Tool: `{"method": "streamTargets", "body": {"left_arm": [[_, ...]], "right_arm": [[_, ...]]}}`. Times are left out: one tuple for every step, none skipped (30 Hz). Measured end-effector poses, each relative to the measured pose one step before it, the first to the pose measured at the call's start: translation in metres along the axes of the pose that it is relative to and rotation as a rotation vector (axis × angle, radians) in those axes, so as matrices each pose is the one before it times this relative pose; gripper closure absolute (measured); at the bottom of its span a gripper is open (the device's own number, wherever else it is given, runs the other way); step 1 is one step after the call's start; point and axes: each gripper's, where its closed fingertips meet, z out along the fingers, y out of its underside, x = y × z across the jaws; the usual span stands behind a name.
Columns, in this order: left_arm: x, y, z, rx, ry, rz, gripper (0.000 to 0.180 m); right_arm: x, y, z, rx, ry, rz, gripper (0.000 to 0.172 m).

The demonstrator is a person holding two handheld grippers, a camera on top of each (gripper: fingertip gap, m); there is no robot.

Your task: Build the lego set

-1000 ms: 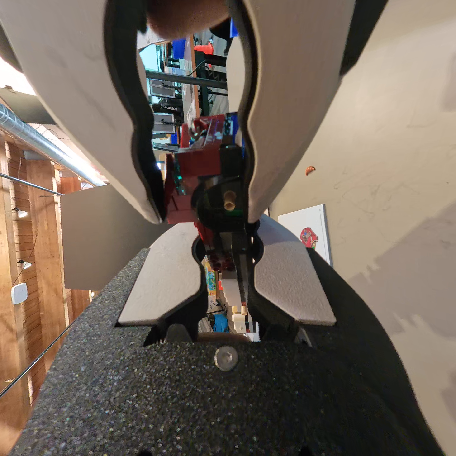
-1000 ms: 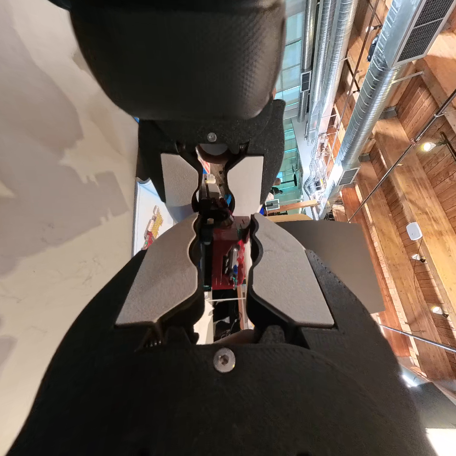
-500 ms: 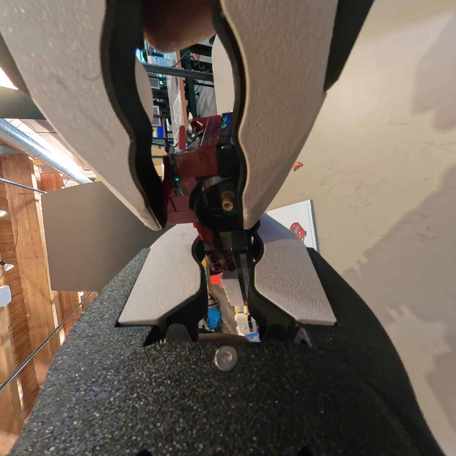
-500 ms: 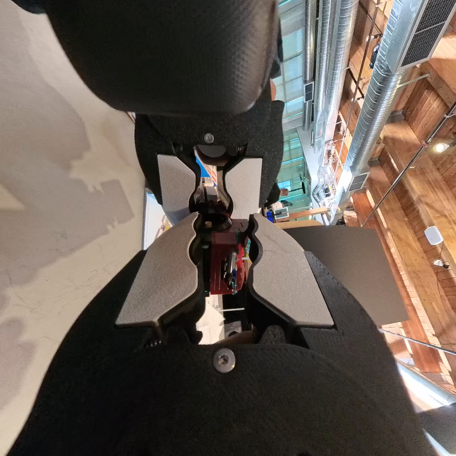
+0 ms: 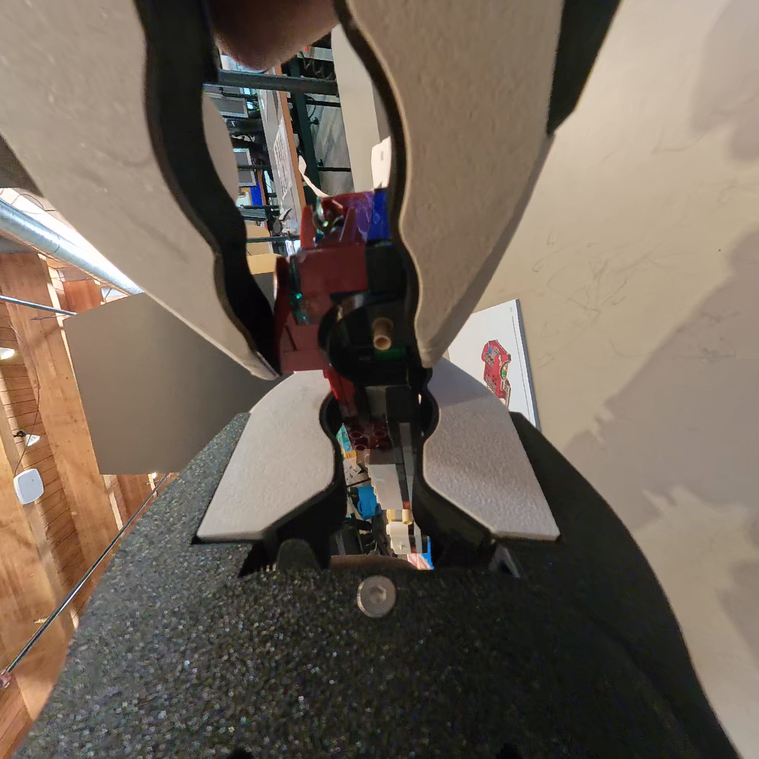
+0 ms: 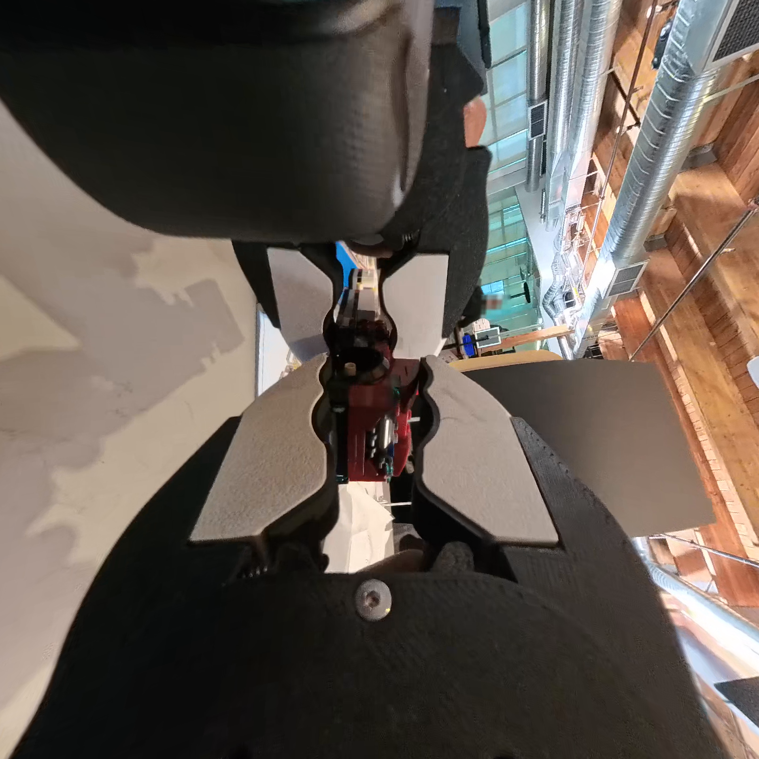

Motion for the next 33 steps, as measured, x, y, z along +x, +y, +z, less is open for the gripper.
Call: {"method": "streamTargets", "body": {"left_arm": [[0.00072,0.00009,-0.00027,-0.0033,0.0035,0.0042,0.146],[0.00023,-0.00037,-0.00045,-0.0006,0.0031,-0.0028,0.146],[0.00036,-0.00045,-0.00053,-0.0002,0.004,0.0008,0.146],[0.00093,-0.00066,-0.00024,0.0,0.0058,0.0005,0.146],[0.00051,-0.00048,0.00027,-0.0008,0.001,0.002,0.146],[0.00074,0.00024,0.00059,-0.0043,0.0014,0.005,0.146],[0.00095,0.00035,0.00096,-0.0056,0.0024,0.0043,0.145],[0.00048,0.00034,0.00096,-0.0041,-0.0004,0.0032,0.145],[0.00079,0.00041,0.00098,-0.0022,0.0035,0.0005,0.145],[0.00179,0.00005,0.00084,-0.0005,0.0095,-0.0011,0.145],[0.00078,0.0,0.00091,-0.0009,0.002,0.0018,0.145],[0.00072,0.00002,0.00078,-0.0019,0.0025,0.0009,0.145],[0.00095,-0.00026,0.00089,0.0011,0.0044,-0.0013,0.145],[0.00071,-0.00026,0.00085,0.0011,0.0028,-0.0021,0.145],[0.00072,-0.00012,0.00086,0.0,0.0023,-0.0008,0.145],[0.00097,-0.00028,0.00081,0.0003,0.0042,-0.0004,0.145],[-0.00028,0.00005,0.00065,-0.0019,-0.0025,-0.0013,0.145],[-0.00053,0.00066,0.0003,-0.0021,-0.0024,-0.0015,0.145],[0.00092,0.00025,0.00017,-0.0003,0.0057,0.0009,0.145],[0.0004,0.00054,0.00039,-0.003,0.0009,0.0013,0.145],[-0.00023,0.00062,0.00041,-0.0042,-0.0021,0.0008,0.145],[0.00046,0.00024,0.00028,-0.0001,0.0024,0.0006,0.145],[0.00047,0.00029,0.00044,-0.0003,0.0024,-0.0007,0.145],[-0.0012,0.00061,0.00038,-0.0017,-0.0071,-0.0024,0.145],[-0.00155,0.00097,-0.00002,-0.0017,-0.0084,-0.0004,0.146],[-0.00086,0.00064,-0.00034,-0.0003,-0.0032,-0.0009,0.146],[-0.00054,0.00013,-0.00026,0.0015,-0.0002,-0.0059,0.146],[-0.00146,0.00052,-0.00018,-0.002,-0.007,-0.0059,0.146],[-0.00235,0.0011,-0.00026,-0.0043,-0.0129,-0.0002,0.146],[-0.00112,0.00103,-0.00034,-0.0014,-0.0022,-0.0067,0.146],[-0.00049,0.00116,-0.00028,-0.0002,0.0028,-0.0064,0.146],[-0.00039,0.00095,-0.00029,0.0004,0.0015,-0.0054,0.146],[-0.00055,0.00053,-0.00022,-0.001,-0.0013,-0.0015,0.146]], "right_arm": [[-0.00036,-0.00031,-0.00011,0.0052,-0.0006,-0.0031,0.133],[0.00001,-0.00034,-0.00055,0.0101,-0.0001,-0.0016,0.133],[-0.00015,-0.00007,-0.00055,0.0077,-0.0037,0.0004,0.133],[-0.0005,0.00007,-0.00049,0.0031,-0.005,0.0001,0.133],[-0.00054,0.00031,-0.00025,-0.0015,-0.0029,-0.0036,0.133],[-0.00061,0.00085,0.00016,-0.0062,-0.0027,-0.0067,0.133],[-0.00062,0.00106,0.00034,-0.0063,-0.0014,-0.0086,0.133],[-0.0006,0.00093,0.00044,-0.0034,0.0004,-0.006,0.133],[-0.00073,0.00095,0.00046,-0.0016,-0.0032,0.0007,0.133],[-0.00098,0.00071,0.00032,-0.0003,-0.005,0.0015,0.133],[-0.00069,0.00074,0.00019,-0.0009,-0.002,-0.0023,0.133],[-0.00064,0.00088,0.00016,-0.0023,-0.0034,-0.001,0.133],[-0.0007,0.00074,0.00008,-0.0013,-0.0053,0.0021,0.133],[-0.00061,0.00075,0.00007,-0.0006,-0.0036,0.0012,0.133],[-0.00061,0.00086,0.00009,-0.0008,-0.0042,0.0005,0.133],[-0.00057,0.00073,0.00001,-0.0003,-0.0035,0.0006,0.133],[0.00015,0.00055,0.00015,0.0012,0.0039,-0.0003,0.133],[0.00015,0.00022,0.0003,0.0024,0.0053,-0.0001,0.133],[-0.00052,0.00022,0.00042,0.0017,0.0,0.0013,0.133],[-0.00027,0.00031,0.00041,0.0003,0.0019,-0.0004,0.133],[-0.00004,0.00038,0.00033,0.0002,0.0036,-0.0019,0.133],[-0.00037,0.00032,0.00036,0.0002,-0.0006,0.0009,0.133],[-0.00001,0.00036,0.00034,-0.0009,0.0015,0.0024,0.133],[0.00081,0.00013,0.00047,0.0004,0.0108,-0.0015,0.133],[0.0008,-0.00021,0.00037,0.0031,0.0135,-0.0018,0.133],[0.00054,-0.00045,0.00021,0.0034,0.0058,0.0074,0.133],[0.00071,-0.00051,0.00003,0.0016,0.002,0.0116,0.133],[0.00148,-0.00033,0.00003,0.0005,0.0105,0.0031,0.133],[0.00191,-0.00058,-0.00006,-0.0002,0.0197,-0.0079,0.134],[0.00184,-0.00059,0.0,-0.0023,0.0188,-0.0094,0.134],[0.00143,-0.00055,-0.00002,-0.0042,0.0128,-0.0048,0.134],[0.00097,-0.0003,-0.00002,-0.004,0.0068,-0.0032,0.133],[0.00023,-0.00017,-0.00011,-0.0032,0.0021,-0.0036,0.133]]}}
